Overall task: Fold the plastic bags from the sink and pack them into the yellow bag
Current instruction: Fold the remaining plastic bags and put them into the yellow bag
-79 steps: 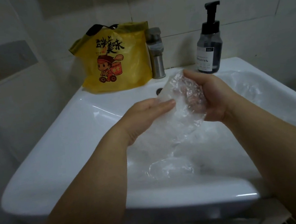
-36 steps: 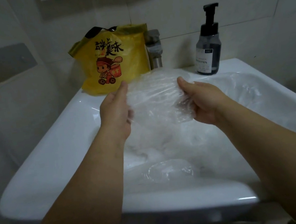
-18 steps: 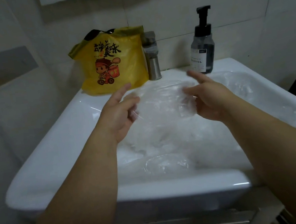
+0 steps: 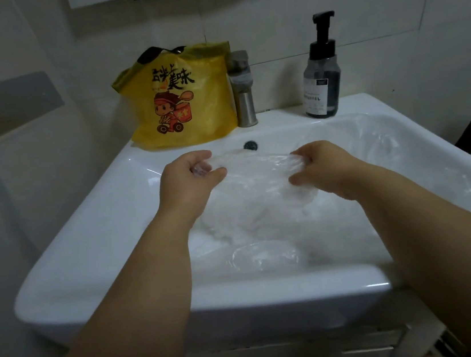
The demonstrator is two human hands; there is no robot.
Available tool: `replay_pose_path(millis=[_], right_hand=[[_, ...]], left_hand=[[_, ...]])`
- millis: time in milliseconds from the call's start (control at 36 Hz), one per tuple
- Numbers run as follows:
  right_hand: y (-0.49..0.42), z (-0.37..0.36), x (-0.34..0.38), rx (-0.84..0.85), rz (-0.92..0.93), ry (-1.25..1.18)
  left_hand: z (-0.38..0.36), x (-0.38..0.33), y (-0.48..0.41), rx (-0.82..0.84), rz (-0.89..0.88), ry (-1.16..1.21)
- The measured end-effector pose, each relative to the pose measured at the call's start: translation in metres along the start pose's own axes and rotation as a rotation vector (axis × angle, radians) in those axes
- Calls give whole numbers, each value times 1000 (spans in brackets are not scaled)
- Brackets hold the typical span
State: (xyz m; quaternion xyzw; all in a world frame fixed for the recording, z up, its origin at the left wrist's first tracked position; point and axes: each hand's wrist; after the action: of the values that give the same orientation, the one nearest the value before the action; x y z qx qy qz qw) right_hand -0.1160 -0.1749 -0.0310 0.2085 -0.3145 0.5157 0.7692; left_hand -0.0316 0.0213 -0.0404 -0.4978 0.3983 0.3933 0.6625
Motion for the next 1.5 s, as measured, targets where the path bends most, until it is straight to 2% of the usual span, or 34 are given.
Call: replay_pose_path(millis=[83,167,222,333,361,417,472,611,750,833,889,972,1056,1111,1167,1278,1333,1361,1500], right_hand=[[-3,-1,-2,-77,30,87],[-5,1,-1,-94,21,-34],[-5,4,3,-73,-24,-293],[-2,9,19,-38,-61,-954],[-1,9,21,-55,-61,-1054],[0,10,23,-90,-29,-1140],[-3,9,23,-108,16,-1104],[-14,5,15,-257,52,-695],[-15,9,9,-320,51,-577],[-13,10,10,-257,102,-495],[-12,7,12,-220,125,-453],[-13,8,13,-185,71,-568],[-12,13,15,-128,4,-855],[-11,15,17,-78,-9,-1018],[-12,14,17,13,-25,-1076],[-9,4,18,299,-127,-1025],[-5,-6,24,408,-108,-931],[-4,-10,28,405,-83,-907],[-9,-14,34,164,-23,-1027]], left_hand=[[2,2,-1,-13,-21,-73],[2,-1,-2,-31,24,-35],[2,-4,-4,-44,115,106],[0,-15,-8,45,270,621],[-1,-17,-7,70,272,689],[-5,-20,-6,65,258,664],[-7,-19,-6,7,239,576],[-5,-13,-12,-93,223,465],[-2,-10,-16,-149,146,274],[-3,-13,-11,-55,38,122],[-4,-14,-8,53,63,75],[-6,-17,-1,291,202,-29],[-10,-17,4,433,269,-49],[-11,-17,4,437,275,-19],[-11,-17,2,425,285,47],[-16,-18,0,385,291,277],[-18,-18,0,385,283,303],[-20,-18,1,389,277,288],[-23,-18,3,365,298,269]])
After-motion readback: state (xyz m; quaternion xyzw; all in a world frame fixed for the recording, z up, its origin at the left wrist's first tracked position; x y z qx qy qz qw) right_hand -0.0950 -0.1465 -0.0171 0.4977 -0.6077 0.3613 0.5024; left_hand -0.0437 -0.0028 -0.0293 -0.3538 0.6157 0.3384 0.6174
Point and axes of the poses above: each hand's wrist, its own y-axis away from the middle knuckle, its own z-axis out of the back of the hand, x = y × z, and after that the axes turned 9 degrees about y, right-handed
